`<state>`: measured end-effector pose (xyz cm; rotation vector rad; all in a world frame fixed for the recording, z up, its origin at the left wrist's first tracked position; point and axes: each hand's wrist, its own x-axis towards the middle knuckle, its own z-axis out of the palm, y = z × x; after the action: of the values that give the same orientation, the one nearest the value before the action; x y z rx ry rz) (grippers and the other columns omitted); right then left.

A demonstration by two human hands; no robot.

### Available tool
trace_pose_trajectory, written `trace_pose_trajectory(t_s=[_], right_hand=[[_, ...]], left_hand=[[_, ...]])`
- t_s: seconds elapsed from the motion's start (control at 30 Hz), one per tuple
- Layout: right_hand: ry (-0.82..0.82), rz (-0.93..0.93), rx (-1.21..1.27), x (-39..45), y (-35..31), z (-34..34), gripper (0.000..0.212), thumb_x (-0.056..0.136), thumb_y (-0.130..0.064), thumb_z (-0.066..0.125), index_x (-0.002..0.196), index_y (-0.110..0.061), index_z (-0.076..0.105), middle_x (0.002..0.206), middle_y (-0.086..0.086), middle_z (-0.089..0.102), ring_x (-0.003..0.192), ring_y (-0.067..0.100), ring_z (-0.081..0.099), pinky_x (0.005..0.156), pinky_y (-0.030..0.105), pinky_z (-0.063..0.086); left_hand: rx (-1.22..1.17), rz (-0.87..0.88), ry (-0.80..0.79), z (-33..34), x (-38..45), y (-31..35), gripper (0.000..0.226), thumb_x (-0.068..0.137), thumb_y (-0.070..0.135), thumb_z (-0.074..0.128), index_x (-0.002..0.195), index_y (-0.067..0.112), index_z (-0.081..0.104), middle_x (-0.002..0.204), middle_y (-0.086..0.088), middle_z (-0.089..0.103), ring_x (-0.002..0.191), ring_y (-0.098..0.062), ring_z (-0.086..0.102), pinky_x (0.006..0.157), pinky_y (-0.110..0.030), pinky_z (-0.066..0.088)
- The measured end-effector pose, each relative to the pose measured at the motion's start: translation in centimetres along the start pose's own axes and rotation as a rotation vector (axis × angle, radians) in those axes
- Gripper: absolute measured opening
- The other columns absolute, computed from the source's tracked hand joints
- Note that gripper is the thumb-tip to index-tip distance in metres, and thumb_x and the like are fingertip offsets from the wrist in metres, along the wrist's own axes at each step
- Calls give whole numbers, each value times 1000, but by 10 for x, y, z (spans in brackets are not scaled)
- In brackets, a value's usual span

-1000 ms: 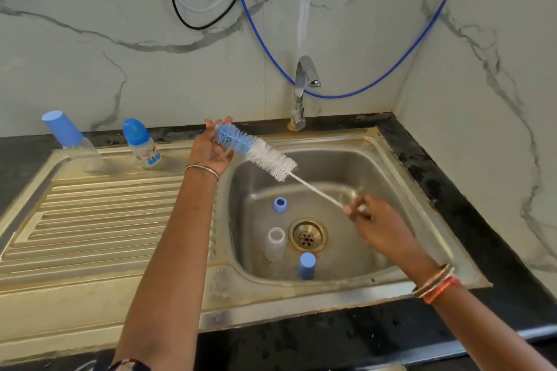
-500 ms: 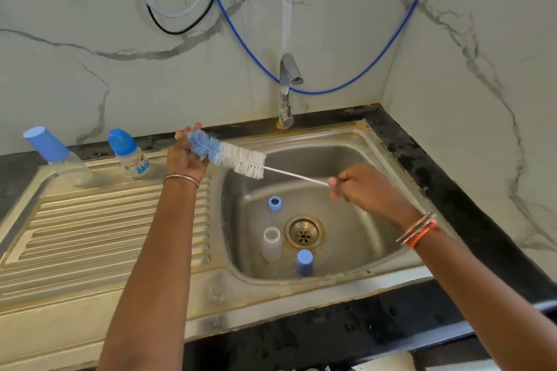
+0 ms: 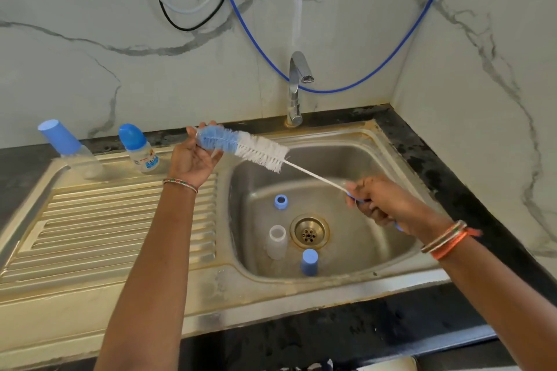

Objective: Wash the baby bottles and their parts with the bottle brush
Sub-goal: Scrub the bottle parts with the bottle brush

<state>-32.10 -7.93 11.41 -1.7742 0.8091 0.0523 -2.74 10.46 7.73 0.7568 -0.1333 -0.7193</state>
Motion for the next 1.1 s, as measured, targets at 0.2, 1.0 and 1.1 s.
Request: trace_pose_trajectory(t_s=[0.2,1.0,1.1], right_hand=[[-489,314,438,-3,16,-15,33,83,-31,45,56,-14,55,44,-6,25,29,2,20,32,12,10],[401,-313,28,56,31,27,39,99,-29,45,63,-18,54,45,-8,37,39,3,31,42,19,27],[503,-372,-94,76,35,36,39,99,-28,45,65,-14,58,49,-4,41,44,7,36,49,28,32]], left_hand=[[-198,40,-148,-3,2,-5,45,101,14,36,78,15,74,103,-2,72,105,-19,66,87,-42,55],[1067,25,232,-43,23,-141,30,80,5,73,107,-6,67,97,-16,68,56,10,53,53,-1,39],[1274,-121,236,-59,27,-162,25,76,0,74,100,-4,70,73,-2,63,74,-9,55,61,2,39]])
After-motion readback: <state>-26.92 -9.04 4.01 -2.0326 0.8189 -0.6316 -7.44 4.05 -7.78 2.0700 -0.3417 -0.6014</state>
